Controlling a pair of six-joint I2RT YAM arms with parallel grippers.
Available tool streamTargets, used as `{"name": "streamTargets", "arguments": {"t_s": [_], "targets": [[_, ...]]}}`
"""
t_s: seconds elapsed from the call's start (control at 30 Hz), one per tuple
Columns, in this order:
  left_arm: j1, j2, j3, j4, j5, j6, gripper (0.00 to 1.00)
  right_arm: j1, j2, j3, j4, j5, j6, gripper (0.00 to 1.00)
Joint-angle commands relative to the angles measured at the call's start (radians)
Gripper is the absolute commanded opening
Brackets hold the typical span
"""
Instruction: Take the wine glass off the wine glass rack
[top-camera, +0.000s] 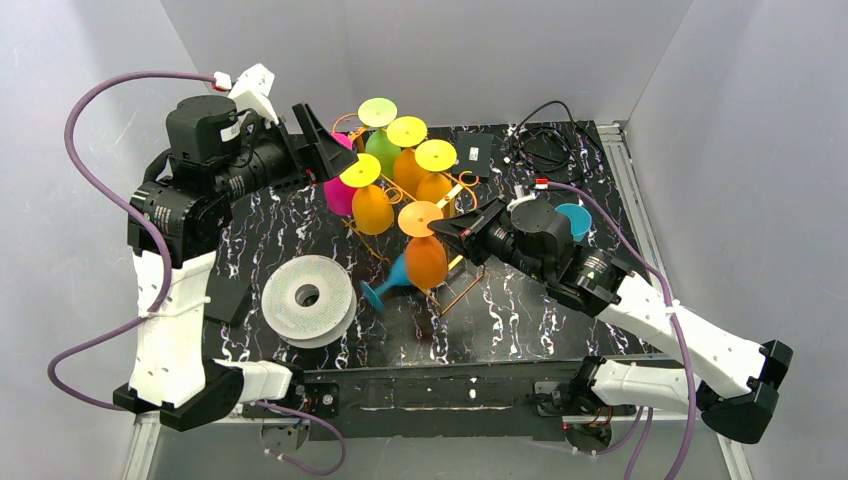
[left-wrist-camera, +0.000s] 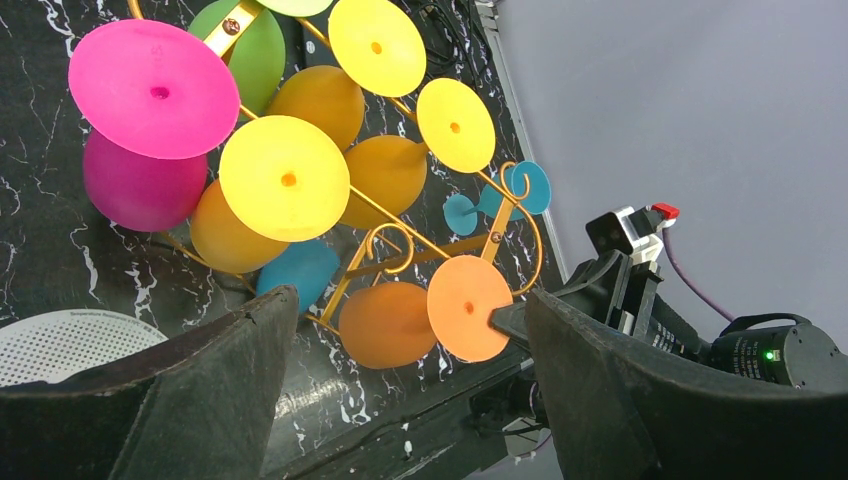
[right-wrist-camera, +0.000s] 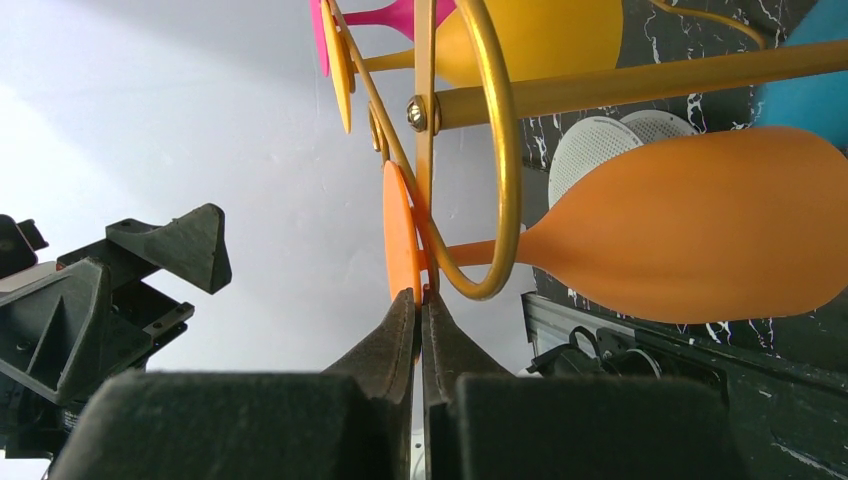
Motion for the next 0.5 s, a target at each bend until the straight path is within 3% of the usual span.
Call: {"name": "streamTargets", "arguments": {"t_s": [0.0,0.47], "targets": [[-0.006,-0.025,0.001,0.005,0.013,0.011,0.83,0.007,-0.021,0.029,0.051,0.036,-0.012,0.01],[-0.006,-0.038,-0.019,0.006,0.018,0.009,0.83,0.009,-0.045,-0.010,0.057,0.071,-0.021,0.01]]}}
